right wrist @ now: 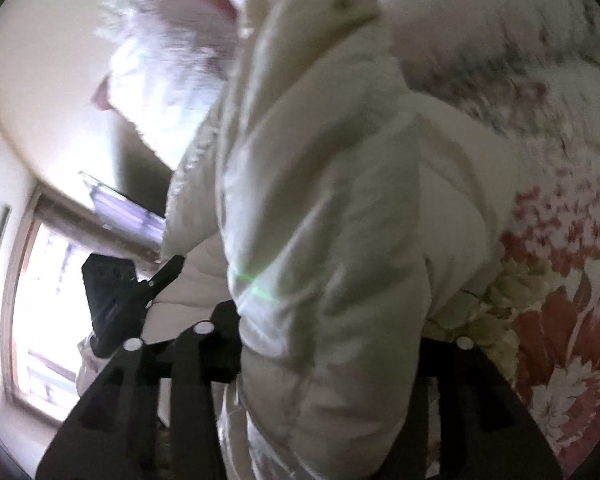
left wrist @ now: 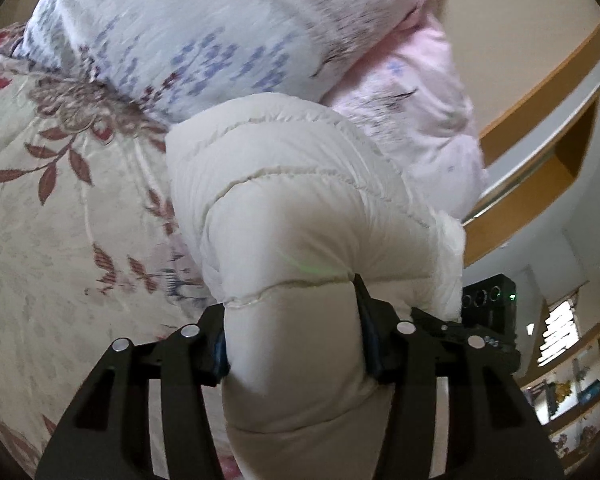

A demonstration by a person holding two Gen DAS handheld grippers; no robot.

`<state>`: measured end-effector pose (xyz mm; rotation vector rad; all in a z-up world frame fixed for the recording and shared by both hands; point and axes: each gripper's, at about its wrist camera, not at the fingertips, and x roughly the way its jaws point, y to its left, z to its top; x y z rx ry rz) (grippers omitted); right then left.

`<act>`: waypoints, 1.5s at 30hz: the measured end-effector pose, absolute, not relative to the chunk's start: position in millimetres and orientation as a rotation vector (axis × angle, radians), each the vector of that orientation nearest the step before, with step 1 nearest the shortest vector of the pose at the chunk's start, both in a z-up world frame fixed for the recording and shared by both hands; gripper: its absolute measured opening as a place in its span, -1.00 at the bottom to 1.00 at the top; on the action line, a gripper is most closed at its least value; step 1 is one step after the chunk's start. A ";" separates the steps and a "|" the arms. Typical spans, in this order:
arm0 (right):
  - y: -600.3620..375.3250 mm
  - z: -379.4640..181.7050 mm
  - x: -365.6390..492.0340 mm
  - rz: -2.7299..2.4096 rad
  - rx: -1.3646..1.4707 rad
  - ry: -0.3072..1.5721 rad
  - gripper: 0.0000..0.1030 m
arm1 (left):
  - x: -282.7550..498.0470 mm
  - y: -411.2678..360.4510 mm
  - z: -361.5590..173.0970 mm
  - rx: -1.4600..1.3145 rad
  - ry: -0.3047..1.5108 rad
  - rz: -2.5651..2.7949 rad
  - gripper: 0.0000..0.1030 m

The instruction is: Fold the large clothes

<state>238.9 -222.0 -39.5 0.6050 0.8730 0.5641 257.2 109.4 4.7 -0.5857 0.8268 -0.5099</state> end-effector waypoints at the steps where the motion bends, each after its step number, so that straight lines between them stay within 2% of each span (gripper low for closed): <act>1: -222.5 -43.5 244.0 0.555 0.621 0.885 0.00 | 259.2 108.5 2.2 -0.575 0.833 -0.498 0.08; 2: -222.5 -46.5 247.1 0.542 0.632 0.896 0.05 | 261.7 107.7 -1.3 -0.562 0.843 -0.482 0.12; 7: -213.0 -55.5 242.5 0.454 0.607 0.941 0.57 | 261.9 109.0 -0.9 -0.524 0.864 -0.433 0.23; 13: -251.8 -19.5 206.6 0.319 0.553 0.822 0.74 | 219.4 108.3 48.1 -0.327 0.695 -0.330 0.23; 16: -285.9 -6.9 206.6 0.261 0.622 0.748 0.73 | 187.7 88.8 71.1 -0.223 0.608 -0.356 0.24; 17: -292.1 -4.3 209.4 0.260 0.649 0.738 0.72 | 176.5 76.9 76.3 -0.179 0.588 -0.373 0.25; 19: -290.1 -0.9 219.0 0.258 0.652 0.728 0.51 | 163.1 56.8 79.7 -0.095 0.560 -0.373 0.25; 23: -265.9 1.8 246.9 0.266 0.637 0.739 0.23 | 149.6 11.9 73.1 0.117 0.554 -0.339 0.26; 24: -259.1 5.0 256.0 0.265 0.629 0.735 -0.02 | 150.6 6.4 68.7 0.130 0.572 -0.343 0.26; 25: -252.2 6.5 260.0 0.262 0.611 0.725 -0.42 | 153.7 3.7 64.0 0.127 0.599 -0.346 0.27; 28: -242.7 2.7 261.5 0.197 0.581 0.717 -0.64 | 160.7 2.7 50.5 0.119 0.651 -0.333 0.27; 31: -245.7 -12.2 262.9 0.133 0.595 0.743 -0.69 | 164.0 4.0 44.9 0.106 0.667 -0.339 0.27; 39: -250.6 -35.9 267.7 0.018 0.593 0.787 -0.68 | 172.1 -6.4 31.8 0.117 0.698 -0.352 0.28; 42: -246.8 -39.2 271.5 -0.004 0.566 0.790 -0.61 | 175.0 -9.8 26.8 0.120 0.709 -0.347 0.28; 45: -243.5 -40.6 275.9 -0.010 0.534 0.797 -0.38 | 177.3 -13.1 22.7 0.133 0.720 -0.334 0.31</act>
